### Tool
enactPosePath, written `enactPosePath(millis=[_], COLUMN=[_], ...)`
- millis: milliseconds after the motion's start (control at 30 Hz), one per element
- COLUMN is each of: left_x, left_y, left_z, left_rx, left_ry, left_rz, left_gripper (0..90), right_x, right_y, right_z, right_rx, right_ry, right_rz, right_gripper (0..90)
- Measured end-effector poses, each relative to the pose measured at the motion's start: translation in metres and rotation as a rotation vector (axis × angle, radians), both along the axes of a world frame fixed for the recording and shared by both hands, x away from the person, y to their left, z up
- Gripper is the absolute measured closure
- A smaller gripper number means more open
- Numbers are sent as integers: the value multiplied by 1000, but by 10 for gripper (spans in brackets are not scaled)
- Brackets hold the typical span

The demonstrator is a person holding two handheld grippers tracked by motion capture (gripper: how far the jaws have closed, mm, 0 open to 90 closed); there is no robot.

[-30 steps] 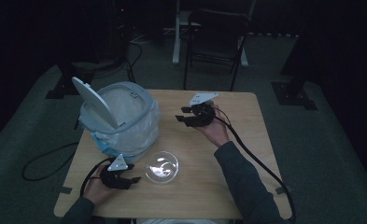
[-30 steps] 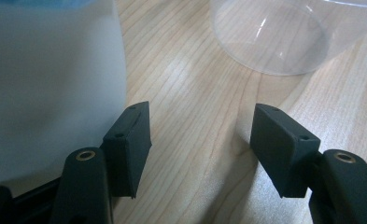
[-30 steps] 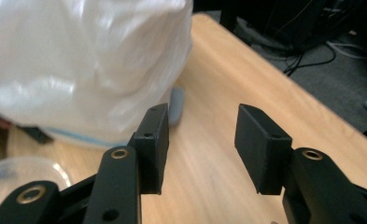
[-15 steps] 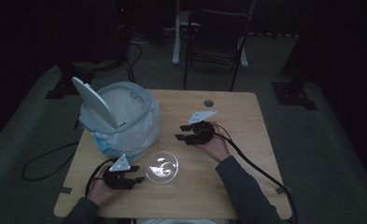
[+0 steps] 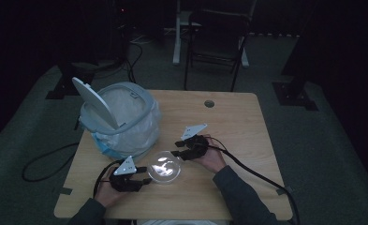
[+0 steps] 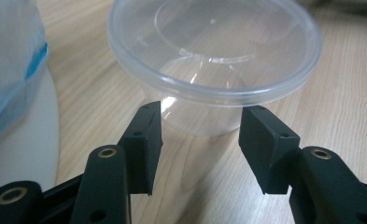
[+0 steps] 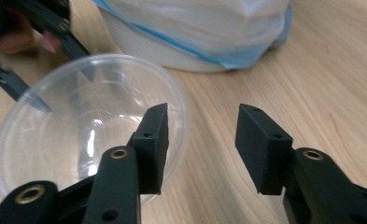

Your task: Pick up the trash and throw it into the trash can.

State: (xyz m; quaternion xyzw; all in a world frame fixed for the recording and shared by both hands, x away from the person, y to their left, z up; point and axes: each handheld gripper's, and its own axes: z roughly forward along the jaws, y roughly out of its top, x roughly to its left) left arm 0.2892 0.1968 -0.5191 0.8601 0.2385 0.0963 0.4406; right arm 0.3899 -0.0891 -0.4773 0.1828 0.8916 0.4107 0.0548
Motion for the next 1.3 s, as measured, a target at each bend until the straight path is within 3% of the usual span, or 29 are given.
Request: enactPosePath(millis=[133,267,467,600,733,900,1133,1300], left_x=[1,1,1,2,2,2,2,3], left_y=[-5,-13,-16,-18,-22,-30,-33,-32], left_z=[6,8,6,5,5,3,1,1], left_rx=[-45,-54,-42,-35,-34,-22,-10,-8], left_ry=[-29,-46,-39,-38,-37,-36,-38,-36], left_rz=[-1,-12,-21,-26,-40,-56,-58,-55], left_gripper=[506,507,505,505,505,505,501,497], right_x=[5,8,10,9,10,8,-2,-12], right_y=[-4,-8,-8,-7,-9,-12,-23,-30], right_z=[-6,-11,-24,-22,-20,-11,13,28], right_rx=[-3,-17,-59,-23,-16,11,64,111], right_ry=[12,20,47,54,56,33,-15,-33], right_rz=[-22,-30,-43,-23,-25,-35,-56,-36], right_gripper=[640,704,703,712,711,691,638,622])
